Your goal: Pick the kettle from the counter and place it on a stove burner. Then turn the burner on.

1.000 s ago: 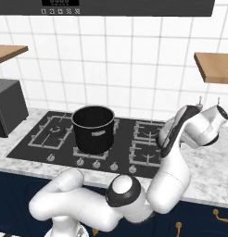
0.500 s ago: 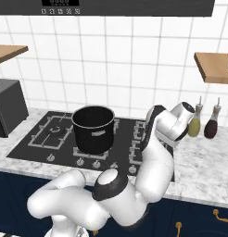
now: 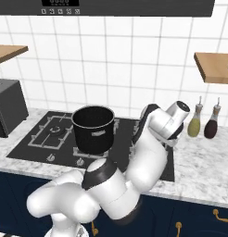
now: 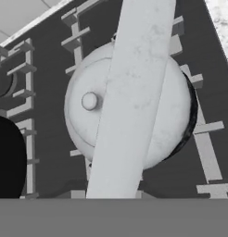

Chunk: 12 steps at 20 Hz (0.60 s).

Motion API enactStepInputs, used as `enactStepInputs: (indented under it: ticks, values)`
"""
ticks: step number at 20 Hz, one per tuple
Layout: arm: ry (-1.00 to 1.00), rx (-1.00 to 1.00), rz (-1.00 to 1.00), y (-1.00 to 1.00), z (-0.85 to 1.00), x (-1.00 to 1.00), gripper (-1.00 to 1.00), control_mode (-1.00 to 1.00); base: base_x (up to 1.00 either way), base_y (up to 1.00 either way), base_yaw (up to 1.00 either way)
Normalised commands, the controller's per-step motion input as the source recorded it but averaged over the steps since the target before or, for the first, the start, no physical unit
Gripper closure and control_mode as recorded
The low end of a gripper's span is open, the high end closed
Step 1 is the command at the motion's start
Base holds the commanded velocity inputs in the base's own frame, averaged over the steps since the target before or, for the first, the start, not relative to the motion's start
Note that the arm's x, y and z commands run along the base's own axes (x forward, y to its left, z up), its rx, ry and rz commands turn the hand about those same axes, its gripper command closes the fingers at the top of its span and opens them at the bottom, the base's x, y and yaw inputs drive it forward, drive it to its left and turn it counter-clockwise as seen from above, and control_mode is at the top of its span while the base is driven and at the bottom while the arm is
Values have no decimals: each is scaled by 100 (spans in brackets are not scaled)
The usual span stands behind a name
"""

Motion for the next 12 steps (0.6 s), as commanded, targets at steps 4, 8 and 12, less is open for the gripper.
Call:
enactStepInputs:
  ticks: [4, 8, 12]
  values:
    - [0, 0, 0, 0, 1, 0, -100, -100, 0, 0, 0]
    - [-3, 0, -1, 0, 49, 2, -100, -100, 0, 0, 0]
    - [-15, 0, -1, 14, 96, -19, -100, -100, 0, 0, 0]
